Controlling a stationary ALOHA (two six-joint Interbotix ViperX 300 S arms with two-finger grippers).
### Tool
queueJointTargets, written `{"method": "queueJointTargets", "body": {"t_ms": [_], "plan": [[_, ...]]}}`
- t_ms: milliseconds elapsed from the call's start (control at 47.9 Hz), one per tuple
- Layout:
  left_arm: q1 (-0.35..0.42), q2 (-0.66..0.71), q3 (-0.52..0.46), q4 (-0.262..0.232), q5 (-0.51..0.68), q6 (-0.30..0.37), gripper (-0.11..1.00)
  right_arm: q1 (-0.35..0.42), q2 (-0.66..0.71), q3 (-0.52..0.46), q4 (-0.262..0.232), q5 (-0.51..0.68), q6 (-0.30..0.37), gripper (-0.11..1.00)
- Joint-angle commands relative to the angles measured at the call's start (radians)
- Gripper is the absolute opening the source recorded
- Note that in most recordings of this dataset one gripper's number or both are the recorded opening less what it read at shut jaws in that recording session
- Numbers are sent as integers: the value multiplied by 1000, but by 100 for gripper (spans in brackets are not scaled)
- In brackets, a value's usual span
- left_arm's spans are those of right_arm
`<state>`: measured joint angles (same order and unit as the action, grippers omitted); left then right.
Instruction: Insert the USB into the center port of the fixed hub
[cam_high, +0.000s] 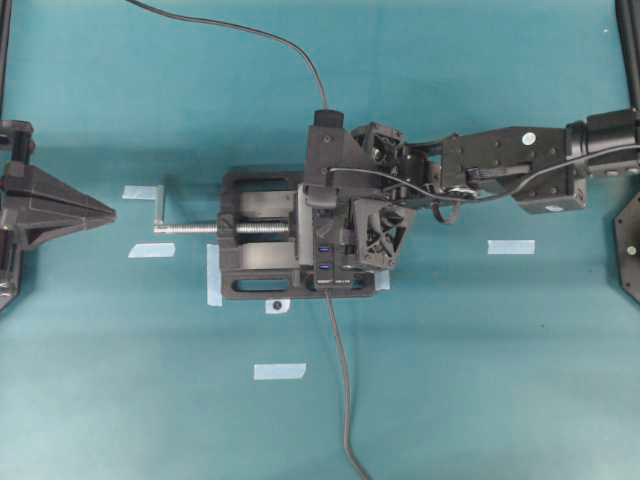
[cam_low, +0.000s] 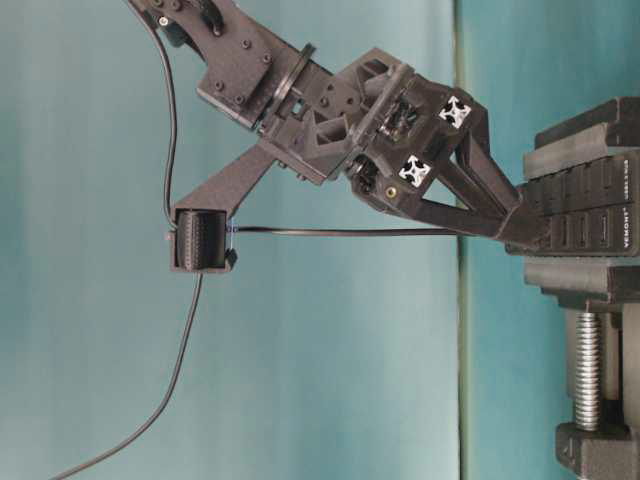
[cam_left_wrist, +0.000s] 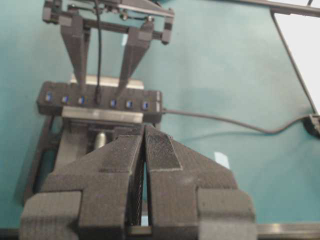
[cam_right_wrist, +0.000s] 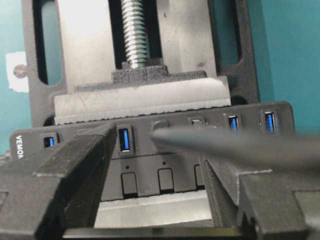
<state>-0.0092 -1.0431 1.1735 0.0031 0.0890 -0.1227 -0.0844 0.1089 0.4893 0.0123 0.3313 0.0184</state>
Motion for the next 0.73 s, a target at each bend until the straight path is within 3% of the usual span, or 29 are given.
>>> {"method": "queueJointTargets", "body": {"t_ms": [0,710], "plan": [[0,5,-18,2,-8,-2,0,-5,-41,-3,-2,-3,5,69],[0,5,-18,2,-6,-2,0,-18,-164,80,2,-63,6,69]]}}
